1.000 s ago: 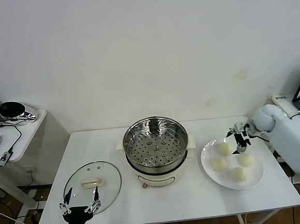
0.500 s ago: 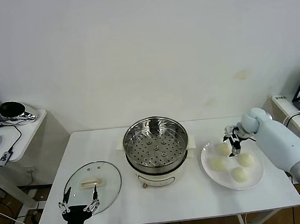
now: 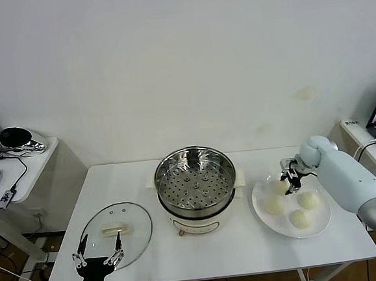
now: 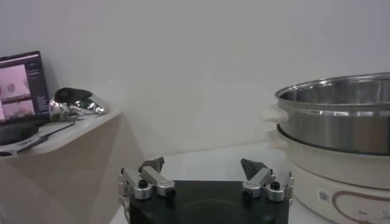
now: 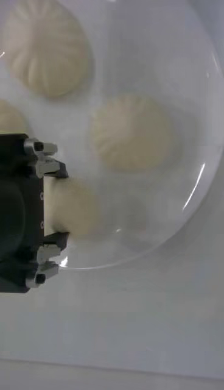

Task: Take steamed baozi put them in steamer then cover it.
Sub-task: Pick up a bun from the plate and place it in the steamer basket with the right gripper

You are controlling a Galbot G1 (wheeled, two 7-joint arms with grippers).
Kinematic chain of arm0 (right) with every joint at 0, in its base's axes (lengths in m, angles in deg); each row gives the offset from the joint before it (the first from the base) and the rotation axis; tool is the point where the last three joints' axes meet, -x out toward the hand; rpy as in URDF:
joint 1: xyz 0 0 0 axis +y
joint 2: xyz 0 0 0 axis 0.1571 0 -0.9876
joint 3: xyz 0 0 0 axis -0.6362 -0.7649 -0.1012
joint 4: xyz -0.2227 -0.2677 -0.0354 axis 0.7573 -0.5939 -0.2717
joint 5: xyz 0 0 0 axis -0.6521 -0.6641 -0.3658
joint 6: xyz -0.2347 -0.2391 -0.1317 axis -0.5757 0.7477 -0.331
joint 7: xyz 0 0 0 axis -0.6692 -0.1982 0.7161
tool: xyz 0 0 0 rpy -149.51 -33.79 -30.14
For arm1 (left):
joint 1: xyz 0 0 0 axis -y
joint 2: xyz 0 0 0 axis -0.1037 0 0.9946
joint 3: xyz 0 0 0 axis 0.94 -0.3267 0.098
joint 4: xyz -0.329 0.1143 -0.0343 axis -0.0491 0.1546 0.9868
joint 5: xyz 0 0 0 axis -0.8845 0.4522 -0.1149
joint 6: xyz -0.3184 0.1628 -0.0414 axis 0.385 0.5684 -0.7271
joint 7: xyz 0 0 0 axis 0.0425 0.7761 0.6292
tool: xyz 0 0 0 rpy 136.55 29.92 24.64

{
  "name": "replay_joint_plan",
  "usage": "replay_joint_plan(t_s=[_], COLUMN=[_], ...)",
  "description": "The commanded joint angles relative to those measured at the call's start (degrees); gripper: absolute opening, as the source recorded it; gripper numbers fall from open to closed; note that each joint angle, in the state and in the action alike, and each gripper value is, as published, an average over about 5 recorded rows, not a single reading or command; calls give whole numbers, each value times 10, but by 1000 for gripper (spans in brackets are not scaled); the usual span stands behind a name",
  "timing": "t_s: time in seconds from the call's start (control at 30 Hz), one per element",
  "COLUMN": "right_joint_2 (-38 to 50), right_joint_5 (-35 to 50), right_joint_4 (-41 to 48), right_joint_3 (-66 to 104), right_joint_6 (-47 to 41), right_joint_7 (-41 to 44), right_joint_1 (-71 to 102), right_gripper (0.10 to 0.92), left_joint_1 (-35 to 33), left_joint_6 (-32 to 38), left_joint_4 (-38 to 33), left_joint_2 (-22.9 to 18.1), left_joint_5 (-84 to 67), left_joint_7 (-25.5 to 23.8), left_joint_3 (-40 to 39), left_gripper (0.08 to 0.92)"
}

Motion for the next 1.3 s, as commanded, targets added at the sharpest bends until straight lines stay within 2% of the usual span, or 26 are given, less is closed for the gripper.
replay_joint_plan(t_s=[0.03, 0.2, 0.33, 0.53, 0.7, 0.97, 1.3], right_joint_2=[62, 114, 123, 72, 0, -109, -185], right_joint_5=[87, 181, 254, 345, 385, 353, 207], right_joint_4=[-101, -188, -219, -217, -214, -206, -156], right_joint_3=[-61, -126, -193, -291, -354, -420, -456], right_joint_6=[-18, -39, -47, -30, 6, 98, 253], right_joint_7=[13, 30, 40, 30, -6, -59, -124], right_joint_1=[-53, -148, -240, -361, -404, -389, -338], right_gripper=[552, 551, 555, 557, 558, 560, 568], left_joint_1=[1, 7, 10, 12, 13, 11, 10], left_joint_6=[0, 0, 0, 1, 3, 3, 1], left_joint_4=[1, 2, 3, 4, 3, -6, -14], left_joint_2=[2, 2, 5, 10, 12, 7, 0], left_joint_5=[-1, -2, -4, -11, -16, -17, -16], left_joint_7=[0, -1, 0, 0, 1, 2, 1], left_joint_3=[0, -5, -6, -3, 4, 14, 24], left_gripper=[823, 823, 823, 823, 823, 823, 823])
